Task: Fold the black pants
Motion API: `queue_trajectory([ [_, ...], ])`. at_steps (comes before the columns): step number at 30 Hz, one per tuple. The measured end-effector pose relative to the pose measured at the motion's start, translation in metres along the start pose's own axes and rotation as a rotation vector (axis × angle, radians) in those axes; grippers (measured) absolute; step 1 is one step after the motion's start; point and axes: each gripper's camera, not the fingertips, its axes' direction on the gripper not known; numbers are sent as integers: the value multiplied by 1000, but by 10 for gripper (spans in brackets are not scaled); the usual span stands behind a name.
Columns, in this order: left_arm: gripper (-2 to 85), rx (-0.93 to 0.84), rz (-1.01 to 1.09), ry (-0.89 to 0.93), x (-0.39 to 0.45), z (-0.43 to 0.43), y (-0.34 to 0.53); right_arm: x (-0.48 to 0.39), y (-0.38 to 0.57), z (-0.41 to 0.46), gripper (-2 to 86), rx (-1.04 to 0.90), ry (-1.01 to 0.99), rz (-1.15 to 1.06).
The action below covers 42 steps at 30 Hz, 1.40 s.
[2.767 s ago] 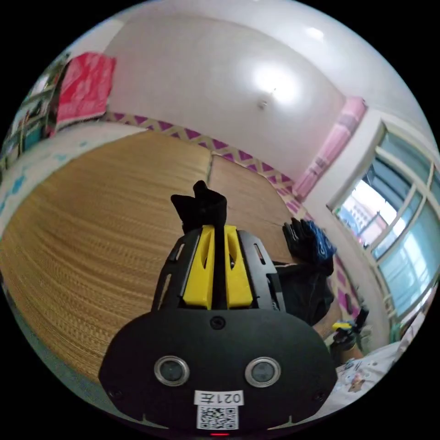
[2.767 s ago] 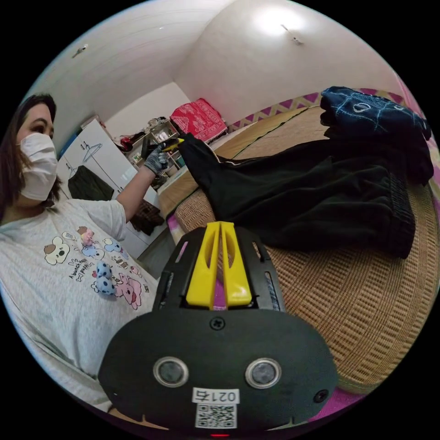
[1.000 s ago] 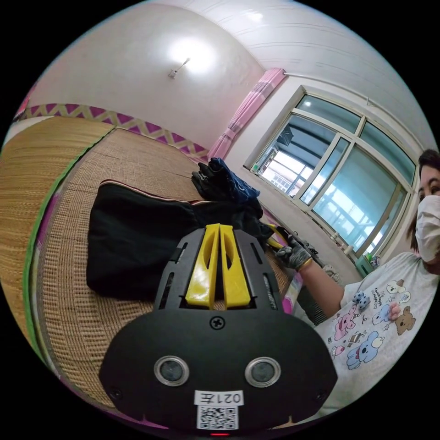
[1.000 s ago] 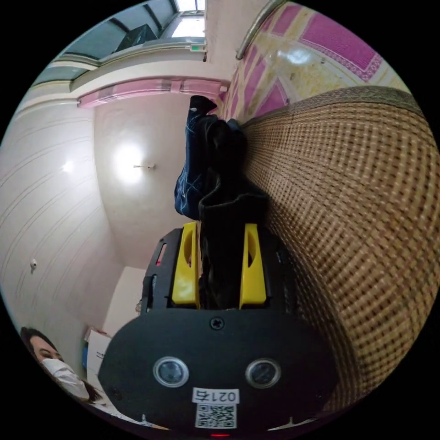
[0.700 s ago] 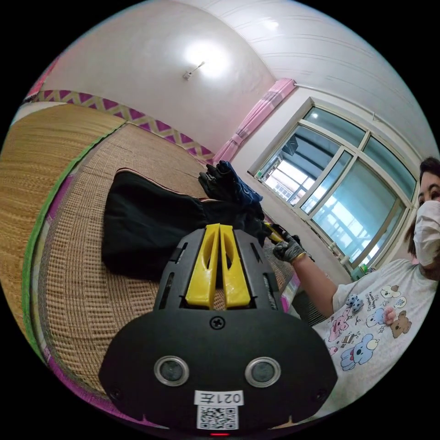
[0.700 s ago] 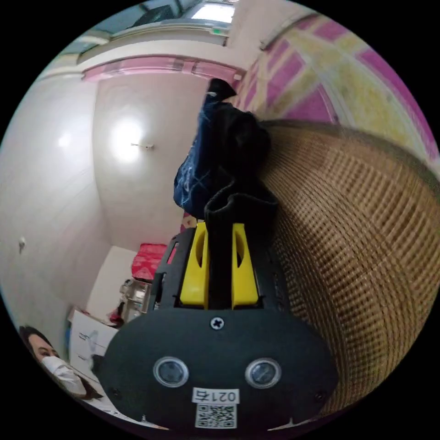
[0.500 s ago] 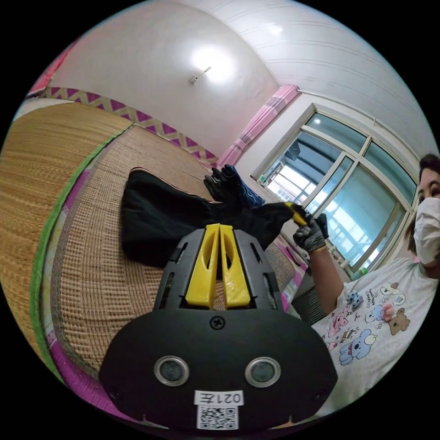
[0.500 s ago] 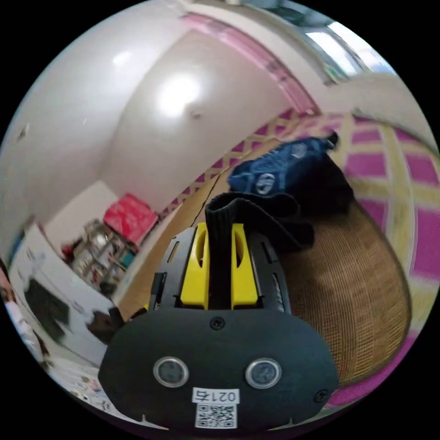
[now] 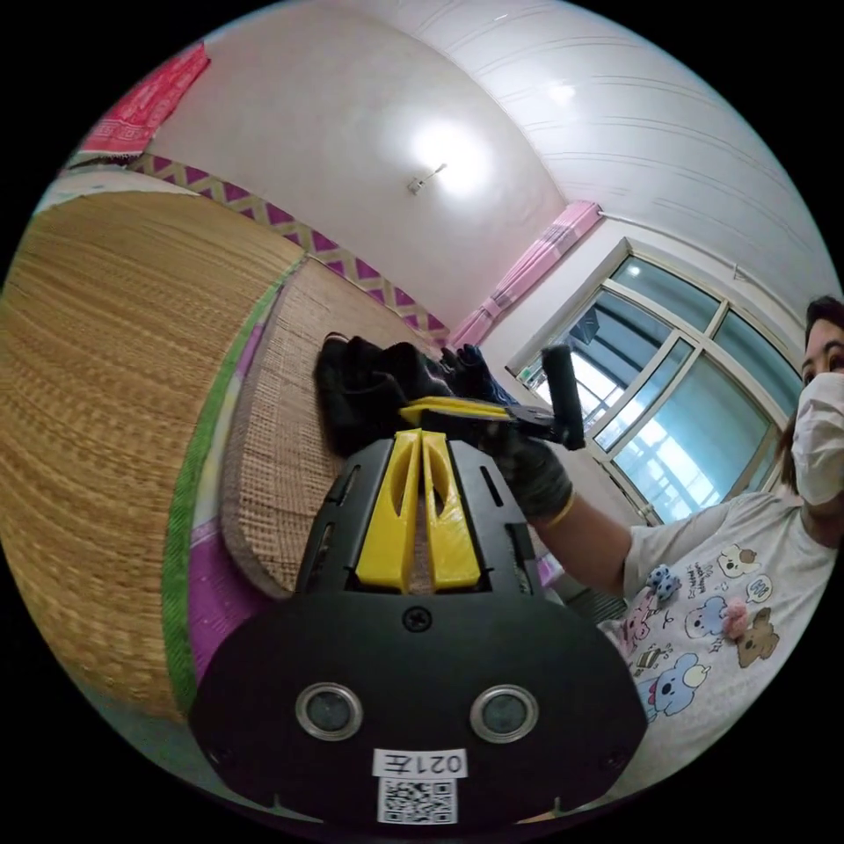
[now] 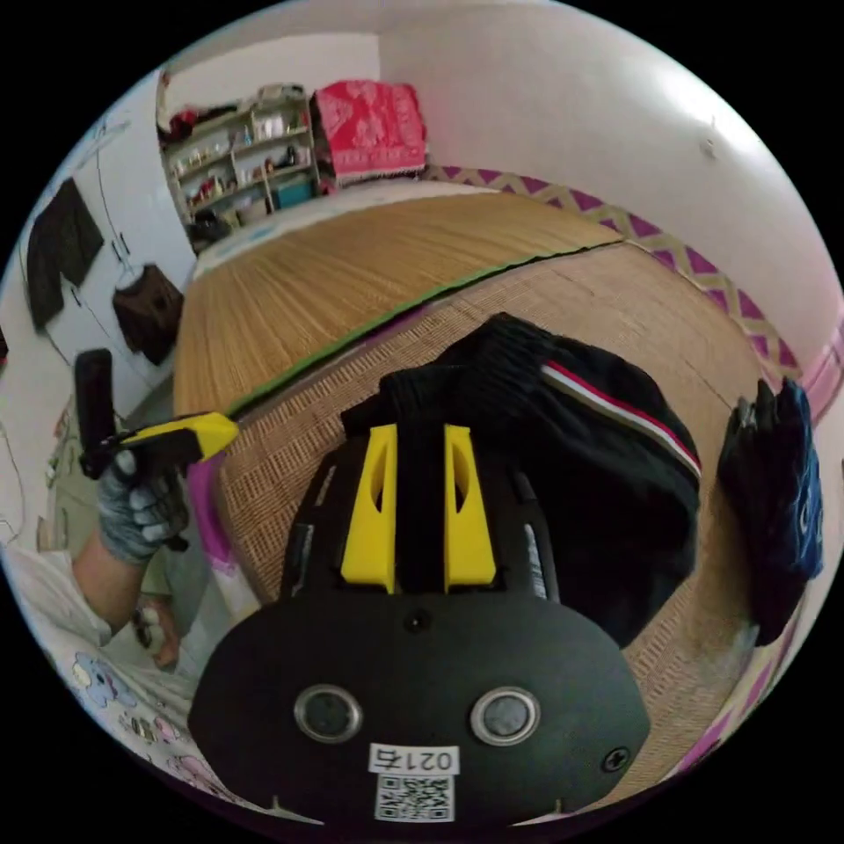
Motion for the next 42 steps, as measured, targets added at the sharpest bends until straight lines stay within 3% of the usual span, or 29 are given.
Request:
queue_trajectory([
  [3, -6, -6, 13, -3, -6, 2, -10, 26, 9, -16, 70, 47, 24, 80],
  [5, -1, -18, 43, 7, -4, 15, -23, 33, 9, -1, 75, -2, 10, 92],
  [7, 13, -46, 75, -23, 1, 35, -41, 20, 8, 43, 89, -169, -119, 22],
  [9, 80, -102, 130, -87, 6, 65, -66, 1, 11, 62, 92, -207, -137, -32],
  [15, 115, -349, 152, -227, -11, 119, -94, 7, 2, 6, 73, 114, 0, -46],
  [19, 91, -323, 112, -129, -24, 111, -88, 33, -42, 14, 103, 155, 37, -143],
  [26, 89, -217, 98, 12, -35, 68, -82, 85, -127, 78, 161, -70, -284, -471],
  [31, 92, -242, 127, -12, -37, 68, -82, 88, -176, 130, 61, -358, -444, -570],
  [35, 89, -195, 177, 51, -30, 49, -82, 85, -188, 100, 56, -309, -642, -689],
  [37, 88, -156, 242, 83, -20, 35, -80, 86, -194, 62, 56, -179, -905, -805],
  [39, 82, -56, 288, 119, -13, 16, -73, 95, -204, 64, 58, -101, -1067, -785],
  [41, 77, -48, 255, 92, -19, 16, -70, 103, -221, 112, 63, -196, -1058, -610],
  [42, 77, -79, 205, 62, -27, 20, -70, 108, -226, 156, 68, -329, -959, -483],
])
